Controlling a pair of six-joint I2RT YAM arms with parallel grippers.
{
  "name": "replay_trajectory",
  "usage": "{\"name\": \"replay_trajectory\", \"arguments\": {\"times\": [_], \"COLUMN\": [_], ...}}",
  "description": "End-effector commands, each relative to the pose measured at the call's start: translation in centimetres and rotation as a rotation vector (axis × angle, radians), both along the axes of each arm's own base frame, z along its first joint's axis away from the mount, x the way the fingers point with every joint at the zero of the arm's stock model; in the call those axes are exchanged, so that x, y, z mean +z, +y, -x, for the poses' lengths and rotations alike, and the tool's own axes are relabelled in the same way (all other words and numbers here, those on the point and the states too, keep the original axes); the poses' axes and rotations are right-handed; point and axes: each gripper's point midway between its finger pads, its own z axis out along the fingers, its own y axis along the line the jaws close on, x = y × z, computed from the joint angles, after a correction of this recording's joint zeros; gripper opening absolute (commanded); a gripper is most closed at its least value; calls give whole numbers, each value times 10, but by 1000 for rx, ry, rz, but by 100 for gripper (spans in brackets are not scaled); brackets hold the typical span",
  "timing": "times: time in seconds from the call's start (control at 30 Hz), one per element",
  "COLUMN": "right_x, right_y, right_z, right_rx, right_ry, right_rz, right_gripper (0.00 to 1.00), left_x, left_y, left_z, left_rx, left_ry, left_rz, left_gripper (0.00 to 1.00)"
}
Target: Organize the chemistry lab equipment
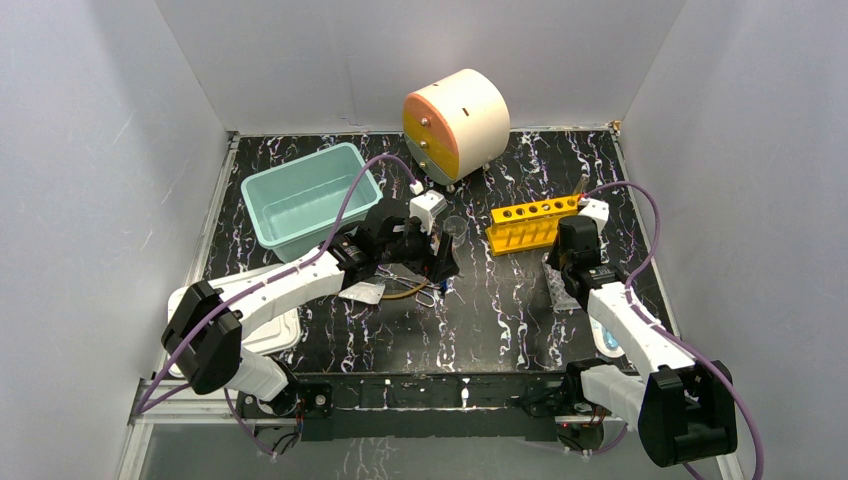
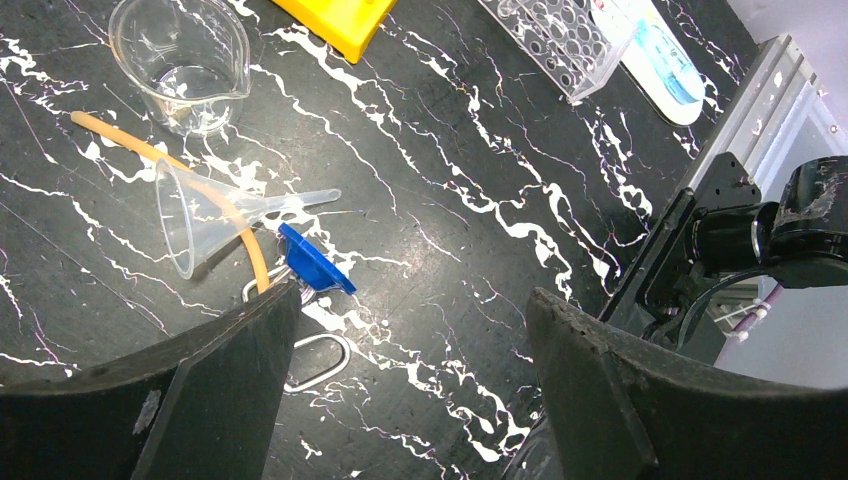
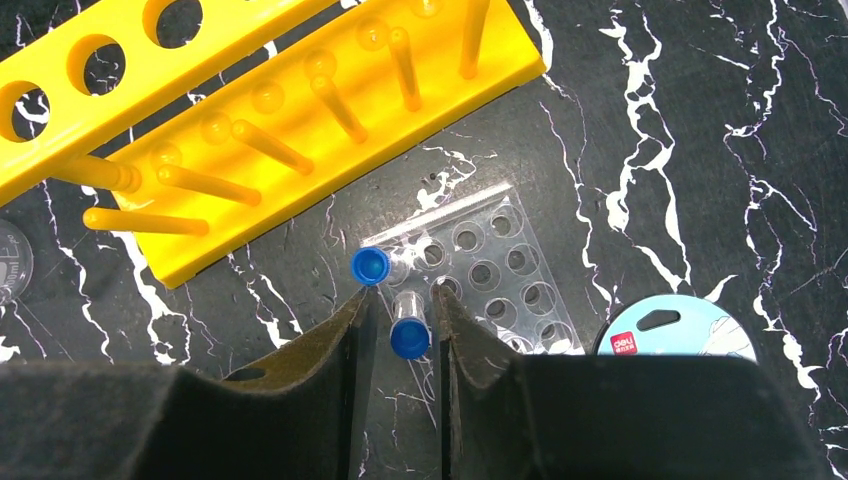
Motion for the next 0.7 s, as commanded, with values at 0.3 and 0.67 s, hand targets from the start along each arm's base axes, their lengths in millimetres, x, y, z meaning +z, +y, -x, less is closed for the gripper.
{"name": "replay_trajectory", "arguments": {"times": [0.3,0.67], "right_x": [17,14], "right_y": [1,9], "right_z": [1,-2], "right_rx": [-1,56], "right_ry": [6,7], "right_rz": [-4,-8], "right_gripper": [47,39], "left_x": [6,5], "left_y": [-1,-2], "left_z": [-1,0], "left_rx": [-14,-20], "left_ry": [-17,-11], "left_rz": [9,9], "left_gripper": [82,82]}}
